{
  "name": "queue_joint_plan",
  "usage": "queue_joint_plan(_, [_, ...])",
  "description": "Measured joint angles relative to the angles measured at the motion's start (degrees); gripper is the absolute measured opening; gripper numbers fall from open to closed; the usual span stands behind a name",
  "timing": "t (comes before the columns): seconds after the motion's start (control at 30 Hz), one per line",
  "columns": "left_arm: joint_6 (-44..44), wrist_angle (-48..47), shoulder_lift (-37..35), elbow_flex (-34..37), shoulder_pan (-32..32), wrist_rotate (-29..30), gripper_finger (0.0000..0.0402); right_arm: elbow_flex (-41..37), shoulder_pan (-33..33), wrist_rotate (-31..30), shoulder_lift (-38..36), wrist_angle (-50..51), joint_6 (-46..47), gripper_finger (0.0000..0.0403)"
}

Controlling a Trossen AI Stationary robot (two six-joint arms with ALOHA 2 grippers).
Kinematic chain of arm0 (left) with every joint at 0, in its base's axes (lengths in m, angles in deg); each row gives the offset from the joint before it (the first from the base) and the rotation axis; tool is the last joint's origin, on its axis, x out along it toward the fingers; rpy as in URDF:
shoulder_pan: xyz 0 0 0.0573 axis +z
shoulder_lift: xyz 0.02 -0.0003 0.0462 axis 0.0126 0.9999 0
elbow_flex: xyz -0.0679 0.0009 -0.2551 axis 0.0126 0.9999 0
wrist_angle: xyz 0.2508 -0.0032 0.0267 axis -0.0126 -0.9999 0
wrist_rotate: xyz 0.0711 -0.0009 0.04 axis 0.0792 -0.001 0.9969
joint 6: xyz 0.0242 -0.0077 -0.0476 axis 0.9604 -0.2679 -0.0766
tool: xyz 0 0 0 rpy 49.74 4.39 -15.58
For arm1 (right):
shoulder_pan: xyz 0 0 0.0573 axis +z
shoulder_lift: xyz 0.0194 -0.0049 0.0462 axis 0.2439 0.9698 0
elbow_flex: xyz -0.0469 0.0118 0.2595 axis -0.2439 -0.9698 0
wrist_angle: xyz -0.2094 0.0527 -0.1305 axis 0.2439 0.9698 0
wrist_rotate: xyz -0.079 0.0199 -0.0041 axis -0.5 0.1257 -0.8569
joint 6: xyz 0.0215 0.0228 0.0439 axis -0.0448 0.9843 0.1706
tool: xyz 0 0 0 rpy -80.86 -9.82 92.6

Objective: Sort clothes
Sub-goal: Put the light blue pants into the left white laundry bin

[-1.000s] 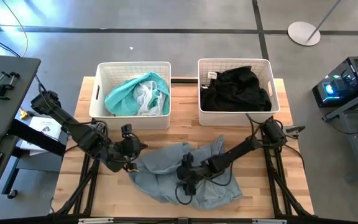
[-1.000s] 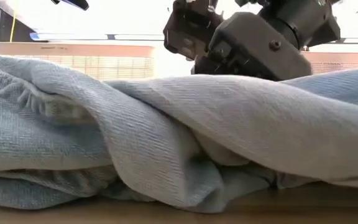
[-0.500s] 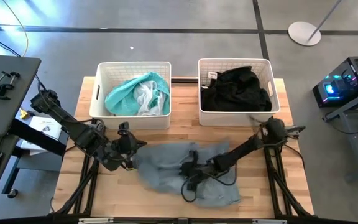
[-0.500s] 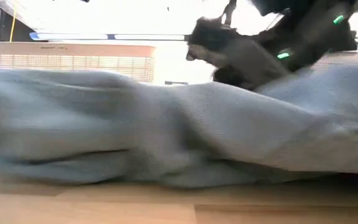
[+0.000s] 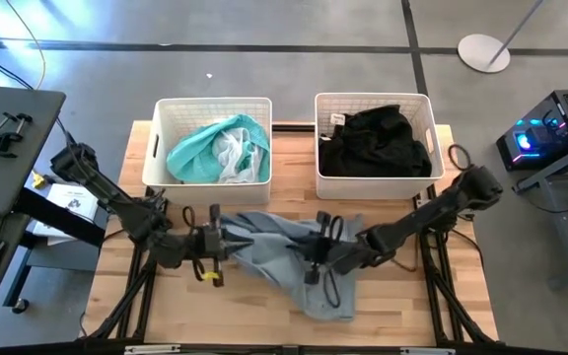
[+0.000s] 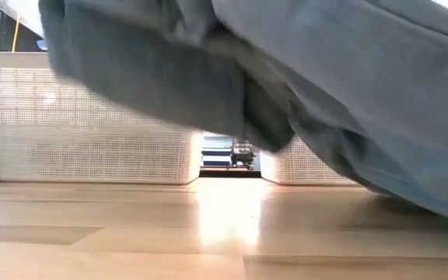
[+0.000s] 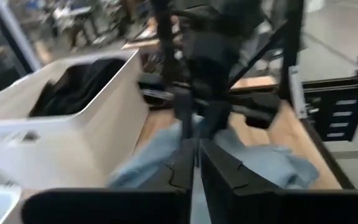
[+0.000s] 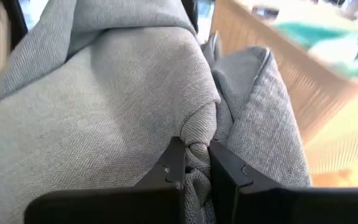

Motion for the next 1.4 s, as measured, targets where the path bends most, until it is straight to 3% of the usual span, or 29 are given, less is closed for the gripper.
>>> queue_joint_plan(0.13, [6.31, 10.49, 2.67, 1.84, 1.43, -5.99, 0.0071, 0.13, -0.88, 1.99, -2.34, -1.87, -0.58, 0.0019])
queue_joint_plan(0.33, [13.12, 25.41, 10.86, 2.32, 6.00, -16.49, 0.0185, 0.13, -3.65, 9.34, -1.28, -6.71, -0.73, 0.0019])
queue_joint_plan(0.47, [13.03, 25.04, 15.30, 2.36, 8.63, -15.77, 0.0246, 0.13, -4.89, 12.83, 0.11, -9.37, -1.50, 0.0019])
queue_joint_plan(0.6, [10.99, 19.74, 16.19, 2.19, 9.26, -11.52, 0.0276, 0.13, -5.00, 13.46, 0.23, -9.77, -2.65, 0.0019])
queue_joint_plan(1.0, [5.02, 6.24, 15.13, 2.17, 7.17, 0.45, 0.0278, 0.19, -3.99, 15.09, 0.18, -9.91, -1.72, 0.0019])
queue_joint_plan(1.1, [2.08, 6.00, 15.01, 2.17, 7.67, -1.68, 0.0278, 0.19, -3.91, 16.39, 0.16, -10.75, -1.80, 0.0019])
queue_joint_plan(1.23, [-0.27, 9.21, 15.69, 2.32, 9.70, -10.44, 0.0265, 0.19, -4.32, 19.94, 0.16, -11.60, -1.85, 0.0019])
queue_joint_plan(1.4, [-0.45, 10.96, 16.78, 2.36, 10.83, -14.70, 0.0191, 0.19, -4.78, 24.85, 0.17, -11.09, -3.00, 0.0019])
